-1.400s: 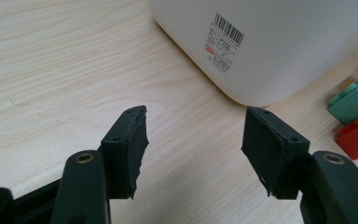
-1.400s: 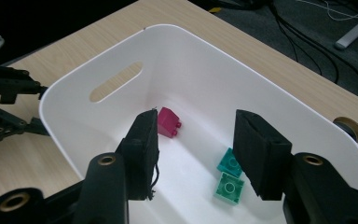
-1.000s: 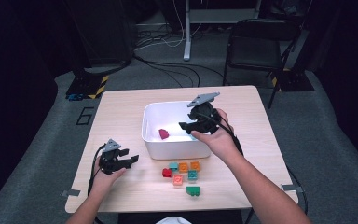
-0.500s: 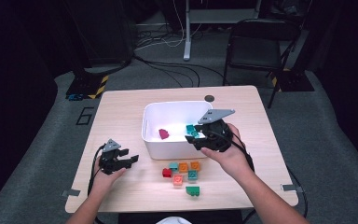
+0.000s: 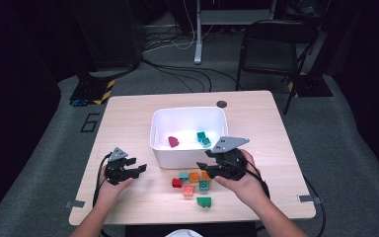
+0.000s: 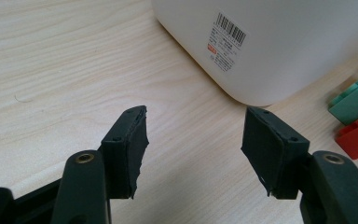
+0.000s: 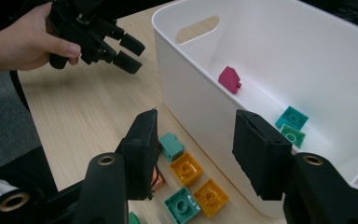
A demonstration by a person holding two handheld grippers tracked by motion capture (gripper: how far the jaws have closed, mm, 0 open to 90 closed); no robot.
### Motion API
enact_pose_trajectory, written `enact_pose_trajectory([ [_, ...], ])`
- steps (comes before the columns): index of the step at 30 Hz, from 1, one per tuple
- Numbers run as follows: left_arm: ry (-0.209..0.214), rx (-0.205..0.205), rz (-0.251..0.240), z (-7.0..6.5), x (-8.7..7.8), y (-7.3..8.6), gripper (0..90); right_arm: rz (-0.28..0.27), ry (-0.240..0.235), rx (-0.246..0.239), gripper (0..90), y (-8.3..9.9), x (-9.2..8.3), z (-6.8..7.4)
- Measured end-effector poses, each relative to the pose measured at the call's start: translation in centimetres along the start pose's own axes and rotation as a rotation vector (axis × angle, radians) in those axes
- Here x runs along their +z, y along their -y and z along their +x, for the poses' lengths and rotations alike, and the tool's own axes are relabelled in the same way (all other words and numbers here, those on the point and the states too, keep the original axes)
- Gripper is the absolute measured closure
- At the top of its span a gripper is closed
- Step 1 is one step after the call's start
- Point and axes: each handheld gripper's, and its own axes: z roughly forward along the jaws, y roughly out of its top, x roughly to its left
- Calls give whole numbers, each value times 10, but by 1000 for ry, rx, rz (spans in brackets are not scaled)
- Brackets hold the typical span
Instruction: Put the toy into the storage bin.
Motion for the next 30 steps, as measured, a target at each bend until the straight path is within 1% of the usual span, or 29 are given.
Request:
enact_pose_trajectory([
  [3, -2, 0, -1, 0, 0, 0, 401, 16, -6, -2, 496, 11, 6, 2],
  [7, 0, 3, 3, 0, 0, 0, 401, 22, -18, 2, 499, 24, 11, 3],
  [9, -1, 0, 2, 0, 0, 0, 401, 27, -18, 8, 501, 30, 14, 5],
  [12, -2, 0, 2, 0, 0, 0, 401, 35, -14, 0, 502, 39, 17, 6],
  [13, -2, 0, 3, 0, 0, 0, 401, 39, -15, 7, 503, 42, 19, 8],
  [17, -4, -1, 0, -1, 0, 0, 401, 52, -27, -9, 508, 53, 24, 11],
  [19, -2, -3, 2, -1, 0, 0, 401, 59, -36, -9, 508, 58, 27, 13],
  [23, -3, -4, 2, -1, 0, 0, 401, 64, -51, 3, 507, 68, 32, 16],
  [25, -3, -3, 2, -1, 0, 0, 401, 73, -41, 8, 507, 73, 35, 19],
  [27, -3, -3, 2, -1, 0, 0, 401, 71, -38, 3, 507, 77, 38, 21],
  [30, -4, -7, 0, -1, 0, 0, 401, 90, -27, -33, 506, 82, 43, 26],
])
